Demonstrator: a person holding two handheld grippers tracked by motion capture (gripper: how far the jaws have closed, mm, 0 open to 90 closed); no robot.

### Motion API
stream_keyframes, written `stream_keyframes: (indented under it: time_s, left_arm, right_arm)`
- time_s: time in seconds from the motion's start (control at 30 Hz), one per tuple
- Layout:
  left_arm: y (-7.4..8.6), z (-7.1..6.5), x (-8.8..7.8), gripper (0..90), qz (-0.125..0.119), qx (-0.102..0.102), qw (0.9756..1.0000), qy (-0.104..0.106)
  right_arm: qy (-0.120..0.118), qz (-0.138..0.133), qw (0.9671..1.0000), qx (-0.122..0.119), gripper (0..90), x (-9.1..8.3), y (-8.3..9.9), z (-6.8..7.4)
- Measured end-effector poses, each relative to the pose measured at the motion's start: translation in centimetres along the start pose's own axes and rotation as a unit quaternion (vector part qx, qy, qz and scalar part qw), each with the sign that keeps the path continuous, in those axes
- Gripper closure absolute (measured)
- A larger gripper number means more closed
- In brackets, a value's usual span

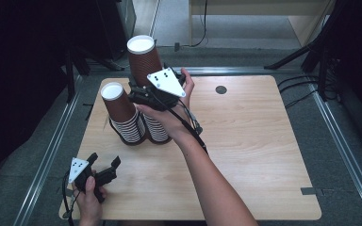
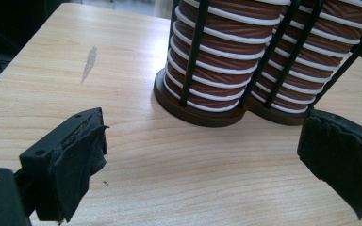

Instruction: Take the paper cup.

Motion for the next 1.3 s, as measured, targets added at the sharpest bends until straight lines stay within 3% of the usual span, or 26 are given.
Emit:
stream_keyframes:
  time_s: [0.33,0.73,0.9,1.07,1.3]
  left_arm:
    - [0.0,0.1,0.0,1.9,0.001,-0.004,1.0,0.003]
    - [0.0,0.1,0.1,2.0,0.002,-0.004,1.0,0.003]
    - [0.0,0.1,0.1,1.9,0.002,-0.004,1.0,0.005]
    - [0.0,0.1,0.1,2.0,0.002,-0.004,1.0,0.006]
    - [-0.1,0.1,0.1,2.0,0.003,-0.005,1.0,0.008]
  right_arm:
    - [0.017,0.009,0.9998,-0.001,7.5,1.2,0.0,0.4]
    - [0.012,0.02,0.9997,0.002,10.5,1.1,-0.5,0.4]
    - [0.007,0.001,1.0,0.007,11.5,0.7,-1.6,0.5]
    - [0.01,-0.01,0.9999,-0.009,11.7,0.7,-2.9,0.9]
    - [0.007,-0.026,0.9996,-0.003,11.9,0.6,-4.1,1.1]
Point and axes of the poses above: each handheld gripper's, and its own axes: x roughly forward along the jaws, y roughly out of its underside, z roughly to its left, the point moved 3 cm from there along x, roughly forward along the jaws, and after that the axes turned 6 degrees about z, right-handed, at the moved point
